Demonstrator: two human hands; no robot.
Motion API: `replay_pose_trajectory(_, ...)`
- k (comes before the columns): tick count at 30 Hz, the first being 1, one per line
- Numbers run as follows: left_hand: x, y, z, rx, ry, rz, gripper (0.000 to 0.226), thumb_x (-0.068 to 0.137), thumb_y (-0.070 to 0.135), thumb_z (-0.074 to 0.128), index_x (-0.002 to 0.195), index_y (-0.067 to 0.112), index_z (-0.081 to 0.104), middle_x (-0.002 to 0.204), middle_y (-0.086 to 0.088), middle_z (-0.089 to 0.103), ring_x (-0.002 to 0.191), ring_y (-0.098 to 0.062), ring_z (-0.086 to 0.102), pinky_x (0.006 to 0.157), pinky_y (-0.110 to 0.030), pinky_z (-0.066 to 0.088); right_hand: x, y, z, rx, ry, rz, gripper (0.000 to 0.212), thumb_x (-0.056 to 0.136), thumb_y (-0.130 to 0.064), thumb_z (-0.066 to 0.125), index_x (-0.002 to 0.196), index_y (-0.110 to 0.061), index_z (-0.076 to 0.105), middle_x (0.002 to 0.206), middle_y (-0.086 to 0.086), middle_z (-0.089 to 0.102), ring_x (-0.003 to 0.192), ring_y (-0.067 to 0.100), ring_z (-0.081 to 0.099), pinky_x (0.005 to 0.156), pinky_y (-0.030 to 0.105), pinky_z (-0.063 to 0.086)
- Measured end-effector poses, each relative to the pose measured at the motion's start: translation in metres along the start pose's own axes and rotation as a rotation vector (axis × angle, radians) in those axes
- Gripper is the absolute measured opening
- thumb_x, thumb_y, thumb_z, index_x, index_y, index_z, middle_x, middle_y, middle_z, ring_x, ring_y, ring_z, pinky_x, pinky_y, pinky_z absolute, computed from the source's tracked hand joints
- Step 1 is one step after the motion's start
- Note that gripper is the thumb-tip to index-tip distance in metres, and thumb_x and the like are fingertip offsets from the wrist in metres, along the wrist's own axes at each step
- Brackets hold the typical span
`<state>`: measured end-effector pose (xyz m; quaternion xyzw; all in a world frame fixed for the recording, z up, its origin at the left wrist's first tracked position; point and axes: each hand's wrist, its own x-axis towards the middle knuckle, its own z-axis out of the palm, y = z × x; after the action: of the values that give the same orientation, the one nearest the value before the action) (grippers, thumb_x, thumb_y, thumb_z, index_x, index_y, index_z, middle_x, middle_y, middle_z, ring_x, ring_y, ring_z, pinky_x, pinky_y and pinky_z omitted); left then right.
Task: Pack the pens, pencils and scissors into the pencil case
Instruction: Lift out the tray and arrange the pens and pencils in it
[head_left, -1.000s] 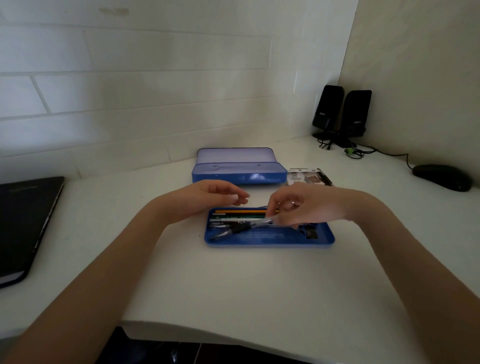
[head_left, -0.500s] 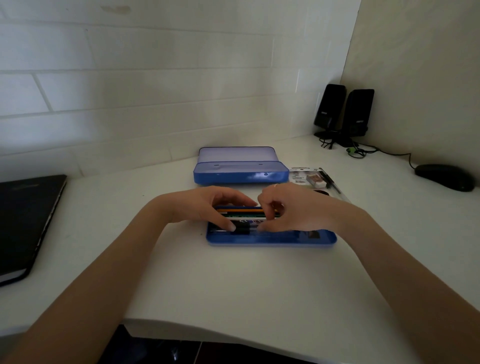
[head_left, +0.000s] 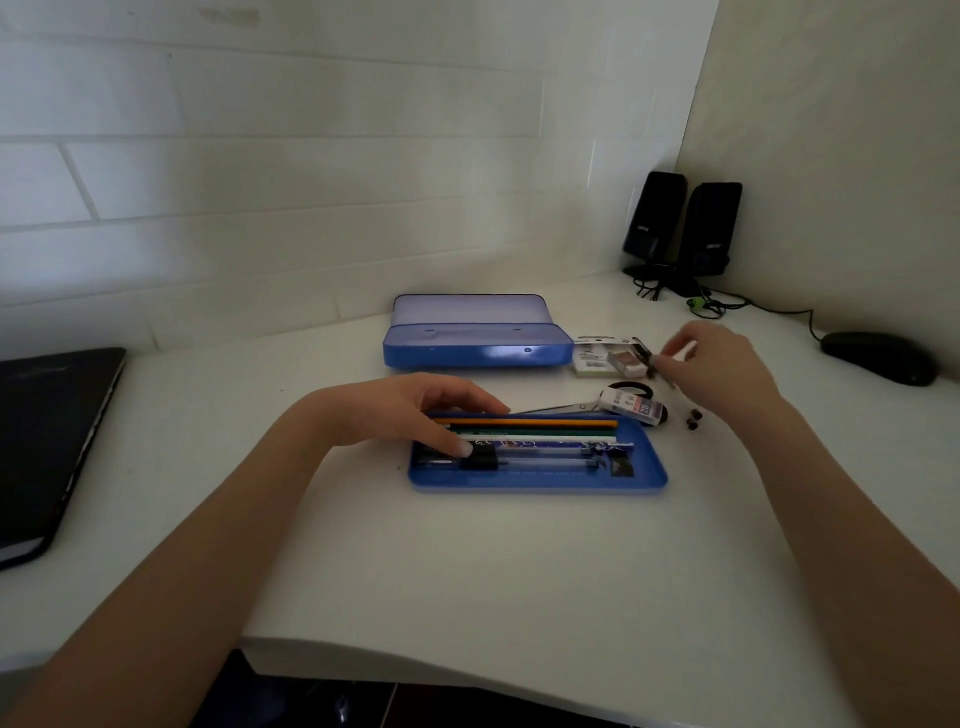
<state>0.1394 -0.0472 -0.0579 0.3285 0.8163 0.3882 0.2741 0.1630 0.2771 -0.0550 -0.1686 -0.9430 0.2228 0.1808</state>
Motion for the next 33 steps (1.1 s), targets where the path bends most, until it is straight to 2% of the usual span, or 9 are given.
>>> replay_pose_trajectory(3,-0.001,0.000,0.003,-0.050,0.028,0.020,0.034,0.092,0.017,0.060,0.122,0.032,0.061,0.123,0.013,0.064,0.115,-0.002,0.058,0.095,-0.013,0.044,0.004,0.012,0.008,-0.014,-0.082,0.094,0.029,0.085,-0.034,0.065,0.096,-0.008,0.066,0.092,0.014,0.065,0.075,0.025,0.058,0.072,0.036,0.048)
replay_pose_trajectory(6,-0.001,0.001,0.005,-0.032,0.043,0.016,0.031,0.094,0.018,0.055,0.121,0.031,0.062,0.123,0.009,0.065,0.113,-0.003,0.058,0.095,-0.014,0.044,0.009,0.014,0.012,-0.012,-0.142,0.120,0.035,0.086,-0.033,0.063,0.092,0.001,0.070,0.084,0.020,0.068,0.063,0.021,0.052,0.064,0.031,0.043)
replay_pose_trajectory(11,-0.002,0.001,0.005,-0.037,0.028,0.015,0.033,0.093,0.015,0.057,0.121,0.031,0.061,0.125,0.009,0.064,0.115,-0.004,0.058,0.099,-0.017,0.044,0.010,0.011,0.013,-0.051,-0.206,0.180,0.040,0.078,-0.039,0.069,0.065,-0.007,0.049,0.061,0.007,0.050,0.054,0.016,0.045,0.046,0.026,0.031)
replay_pose_trajectory(15,-0.001,0.001,0.004,-0.030,0.030,0.011,0.034,0.093,0.014,0.057,0.122,0.031,0.061,0.125,0.009,0.064,0.113,-0.003,0.058,0.095,-0.014,0.045,0.008,0.012,0.017,-0.042,-0.113,0.135,0.043,0.085,-0.042,0.061,0.063,-0.007,0.049,0.056,0.006,0.044,0.051,0.017,0.042,0.047,0.027,0.029)
replay_pose_trajectory(18,0.000,0.001,0.004,-0.038,0.030,0.019,0.033,0.093,0.013,0.057,0.121,0.030,0.061,0.124,0.009,0.064,0.111,0.000,0.059,0.092,-0.012,0.044,0.007,0.008,0.015,0.085,0.047,0.086,0.032,0.091,-0.036,0.053,0.086,-0.005,0.059,0.067,0.005,0.052,0.058,0.019,0.048,0.054,0.028,0.037)
replay_pose_trajectory(21,0.000,0.000,0.005,-0.041,0.049,0.025,0.030,0.094,0.017,0.055,0.118,0.032,0.063,0.124,0.010,0.064,0.114,-0.002,0.058,0.098,-0.015,0.043,0.002,-0.004,0.004,0.220,0.148,-0.015,0.026,0.091,-0.036,0.052,0.090,-0.010,0.059,0.065,-0.003,0.052,0.054,0.010,0.046,0.047,0.023,0.034)
replay_pose_trajectory(27,0.002,-0.004,0.003,-0.112,0.122,0.043,0.031,0.094,0.034,0.049,0.121,0.028,0.061,0.121,0.010,0.067,0.116,-0.004,0.059,0.100,-0.017,0.044,-0.024,-0.040,-0.020,0.565,-0.315,-0.343,0.022,0.085,-0.035,0.061,0.066,-0.023,0.064,0.049,-0.011,0.050,0.044,0.002,0.039,0.051,0.020,0.034)
replay_pose_trajectory(30,0.002,-0.004,0.003,-0.128,0.138,0.058,0.035,0.093,0.040,0.045,0.121,0.028,0.061,0.120,0.013,0.068,0.114,-0.001,0.059,0.096,-0.012,0.044,-0.037,-0.054,-0.023,0.518,-0.617,-0.490,0.021,0.079,-0.037,0.064,0.068,-0.019,0.064,0.052,-0.008,0.046,0.045,0.005,0.036,0.047,0.013,0.034)
replay_pose_trajectory(33,0.001,-0.004,0.002,-0.137,0.157,0.043,0.031,0.099,0.036,0.039,0.118,0.031,0.063,0.120,0.017,0.067,0.113,0.002,0.059,0.089,-0.005,0.042,-0.046,-0.064,-0.019,0.337,-0.677,-0.602,0.027,0.075,-0.043,0.063,0.064,-0.019,0.060,0.052,-0.006,0.044,0.048,0.007,0.036,0.051,0.013,0.033)
